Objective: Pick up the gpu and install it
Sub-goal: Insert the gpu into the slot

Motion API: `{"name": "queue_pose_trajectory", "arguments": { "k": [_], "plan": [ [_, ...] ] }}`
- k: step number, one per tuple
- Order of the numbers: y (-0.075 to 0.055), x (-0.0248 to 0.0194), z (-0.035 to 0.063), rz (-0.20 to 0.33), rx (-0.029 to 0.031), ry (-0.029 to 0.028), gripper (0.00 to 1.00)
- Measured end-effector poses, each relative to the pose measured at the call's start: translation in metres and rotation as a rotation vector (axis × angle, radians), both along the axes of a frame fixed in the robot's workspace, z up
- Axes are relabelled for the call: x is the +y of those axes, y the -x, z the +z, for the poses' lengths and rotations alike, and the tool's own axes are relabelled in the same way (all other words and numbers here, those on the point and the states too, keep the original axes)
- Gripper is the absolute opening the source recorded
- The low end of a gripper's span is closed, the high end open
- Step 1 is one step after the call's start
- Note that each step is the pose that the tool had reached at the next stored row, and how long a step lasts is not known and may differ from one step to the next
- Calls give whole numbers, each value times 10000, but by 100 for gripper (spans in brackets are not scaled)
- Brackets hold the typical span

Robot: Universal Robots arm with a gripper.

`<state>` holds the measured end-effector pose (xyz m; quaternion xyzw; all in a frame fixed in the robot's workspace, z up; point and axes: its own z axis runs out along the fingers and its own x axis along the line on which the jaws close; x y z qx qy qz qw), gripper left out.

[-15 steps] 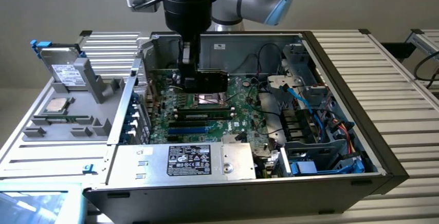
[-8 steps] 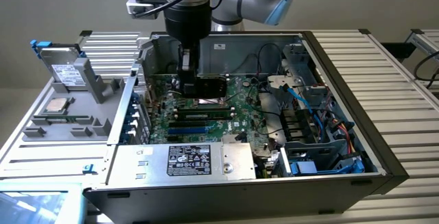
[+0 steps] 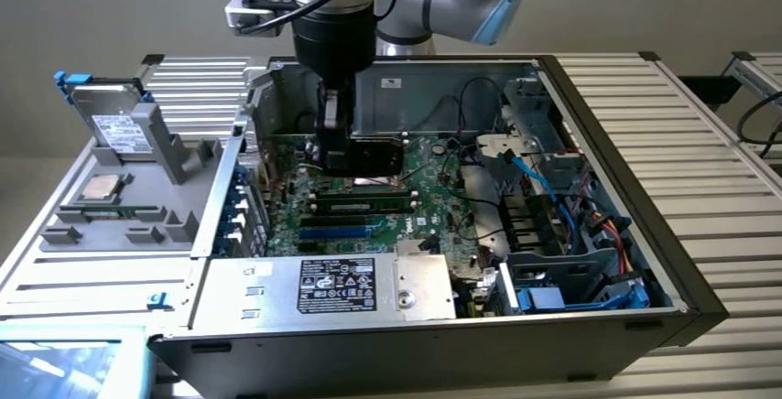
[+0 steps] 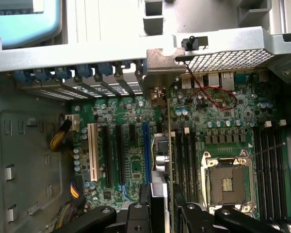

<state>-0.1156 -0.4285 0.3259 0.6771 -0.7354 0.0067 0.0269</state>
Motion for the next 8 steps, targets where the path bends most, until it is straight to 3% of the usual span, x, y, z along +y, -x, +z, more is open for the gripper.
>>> {"name": "queue_pose_trajectory", "arguments": {
  "k": [8],
  "plan": [
    [34, -44, -56, 0, 0, 15, 29]
  ]
}}
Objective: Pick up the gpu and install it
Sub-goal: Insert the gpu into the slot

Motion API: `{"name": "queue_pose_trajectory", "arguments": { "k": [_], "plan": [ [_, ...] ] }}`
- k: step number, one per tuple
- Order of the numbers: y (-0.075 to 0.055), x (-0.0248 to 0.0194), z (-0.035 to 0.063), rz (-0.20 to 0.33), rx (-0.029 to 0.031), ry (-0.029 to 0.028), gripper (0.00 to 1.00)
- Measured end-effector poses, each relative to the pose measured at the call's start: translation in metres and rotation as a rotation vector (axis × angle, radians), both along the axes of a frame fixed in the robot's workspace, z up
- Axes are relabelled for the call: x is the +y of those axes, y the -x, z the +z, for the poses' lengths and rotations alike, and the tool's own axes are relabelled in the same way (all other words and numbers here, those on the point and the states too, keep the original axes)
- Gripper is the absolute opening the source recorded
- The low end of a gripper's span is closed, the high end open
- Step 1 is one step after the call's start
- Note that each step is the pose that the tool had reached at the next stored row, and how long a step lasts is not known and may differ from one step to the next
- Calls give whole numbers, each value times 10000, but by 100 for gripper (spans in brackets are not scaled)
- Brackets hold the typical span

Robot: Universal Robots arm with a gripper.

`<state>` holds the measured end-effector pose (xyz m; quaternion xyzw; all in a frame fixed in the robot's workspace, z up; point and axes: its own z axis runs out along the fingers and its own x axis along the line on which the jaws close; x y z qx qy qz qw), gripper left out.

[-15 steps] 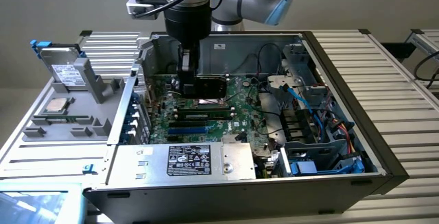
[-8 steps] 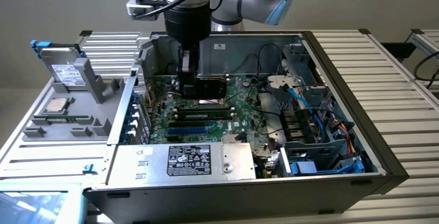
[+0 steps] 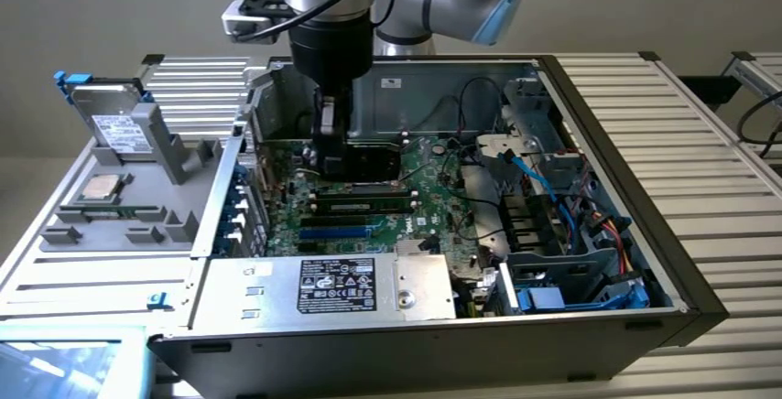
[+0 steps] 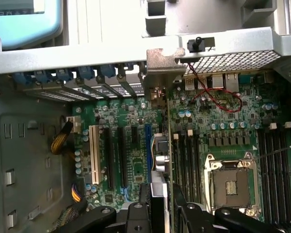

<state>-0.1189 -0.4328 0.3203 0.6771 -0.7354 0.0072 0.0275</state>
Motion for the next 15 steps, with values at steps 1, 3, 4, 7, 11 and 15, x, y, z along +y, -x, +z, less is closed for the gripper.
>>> {"name": "queue_pose_trajectory", "arguments": {
  "k": [1, 3, 4, 7, 11, 15],
  "plan": [
    [0, -15, -16, 1, -1, -1, 29],
    [0, -43, -55, 2, -2, -3, 29],
    [0, -50, -72, 2, -1, -1, 29],
    [1, -70, -126, 6, 0, 0, 29],
    [0, -114, -200, 12, -1, -2, 29],
    [1, -143, -272, 12, 1, -1, 29]
  ]
}}
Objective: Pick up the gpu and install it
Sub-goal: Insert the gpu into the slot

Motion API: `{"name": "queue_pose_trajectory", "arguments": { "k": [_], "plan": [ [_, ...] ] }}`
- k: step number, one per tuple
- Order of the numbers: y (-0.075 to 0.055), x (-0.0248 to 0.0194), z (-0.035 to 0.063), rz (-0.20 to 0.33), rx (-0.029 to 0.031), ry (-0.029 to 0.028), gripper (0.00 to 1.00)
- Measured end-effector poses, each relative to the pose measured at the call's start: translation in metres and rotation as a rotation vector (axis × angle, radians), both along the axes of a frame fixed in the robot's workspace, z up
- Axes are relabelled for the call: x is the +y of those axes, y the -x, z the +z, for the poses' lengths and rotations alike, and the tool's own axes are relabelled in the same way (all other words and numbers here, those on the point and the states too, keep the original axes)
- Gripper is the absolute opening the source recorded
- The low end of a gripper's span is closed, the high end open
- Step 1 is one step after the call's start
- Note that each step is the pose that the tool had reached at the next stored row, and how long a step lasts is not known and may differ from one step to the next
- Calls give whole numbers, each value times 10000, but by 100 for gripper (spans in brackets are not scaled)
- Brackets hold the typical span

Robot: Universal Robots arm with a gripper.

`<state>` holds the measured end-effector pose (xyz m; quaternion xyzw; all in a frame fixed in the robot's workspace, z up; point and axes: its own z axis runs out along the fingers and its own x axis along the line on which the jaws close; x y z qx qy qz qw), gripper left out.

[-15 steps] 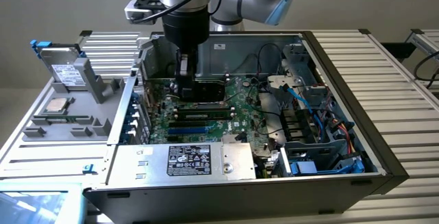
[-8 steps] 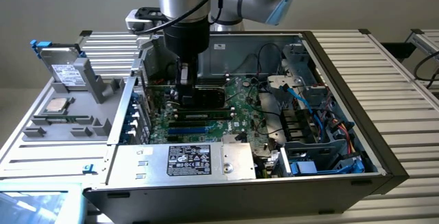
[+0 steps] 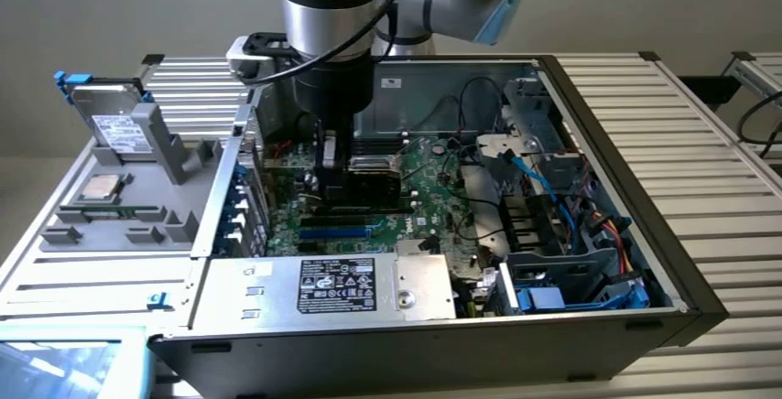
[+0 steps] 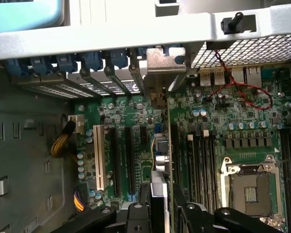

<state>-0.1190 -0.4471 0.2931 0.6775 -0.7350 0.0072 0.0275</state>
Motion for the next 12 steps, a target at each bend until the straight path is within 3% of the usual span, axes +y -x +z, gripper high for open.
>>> {"name": "queue_pose_trajectory", "arguments": {
  "k": [12],
  "plan": [
    [12, -50, -182, 1, 3, -3, 29]
  ]
}}
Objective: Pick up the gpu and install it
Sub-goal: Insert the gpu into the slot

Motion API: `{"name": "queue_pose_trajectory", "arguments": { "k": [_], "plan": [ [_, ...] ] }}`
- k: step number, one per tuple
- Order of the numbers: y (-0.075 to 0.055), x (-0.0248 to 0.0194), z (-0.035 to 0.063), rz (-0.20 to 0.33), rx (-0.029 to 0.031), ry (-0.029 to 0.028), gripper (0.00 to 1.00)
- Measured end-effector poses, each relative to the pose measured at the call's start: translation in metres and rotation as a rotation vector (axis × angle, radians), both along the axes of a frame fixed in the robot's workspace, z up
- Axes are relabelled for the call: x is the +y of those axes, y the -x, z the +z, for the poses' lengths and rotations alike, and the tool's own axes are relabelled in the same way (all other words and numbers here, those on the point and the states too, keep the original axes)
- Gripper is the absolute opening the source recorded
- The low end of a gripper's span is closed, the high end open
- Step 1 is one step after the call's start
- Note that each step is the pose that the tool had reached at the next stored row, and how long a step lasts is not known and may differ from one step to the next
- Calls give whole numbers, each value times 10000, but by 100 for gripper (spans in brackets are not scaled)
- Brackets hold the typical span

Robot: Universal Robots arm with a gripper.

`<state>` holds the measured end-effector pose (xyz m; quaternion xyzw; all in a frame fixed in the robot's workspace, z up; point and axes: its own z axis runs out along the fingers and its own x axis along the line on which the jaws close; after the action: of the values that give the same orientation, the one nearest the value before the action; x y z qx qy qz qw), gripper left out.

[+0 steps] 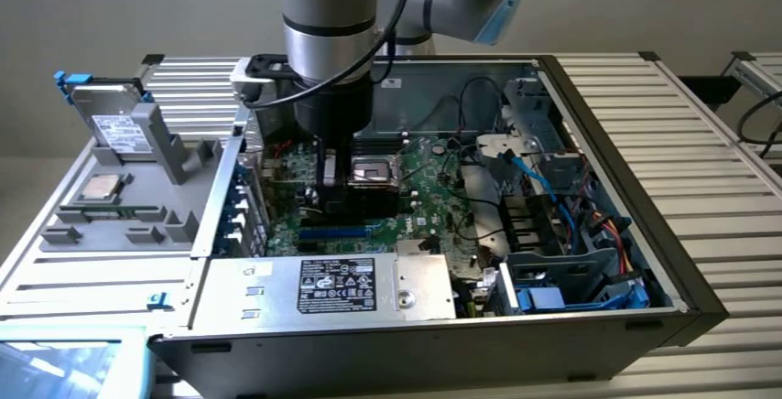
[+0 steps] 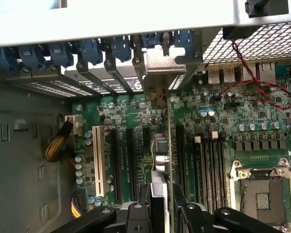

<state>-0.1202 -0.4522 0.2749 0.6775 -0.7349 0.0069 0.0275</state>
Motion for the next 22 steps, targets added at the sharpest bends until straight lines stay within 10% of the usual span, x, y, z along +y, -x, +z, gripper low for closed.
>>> {"name": "queue_pose_trajectory", "arguments": {
  "k": [22],
  "plan": [
    [86, 14, -186, 63, -1, -2, 29]
  ]
}}
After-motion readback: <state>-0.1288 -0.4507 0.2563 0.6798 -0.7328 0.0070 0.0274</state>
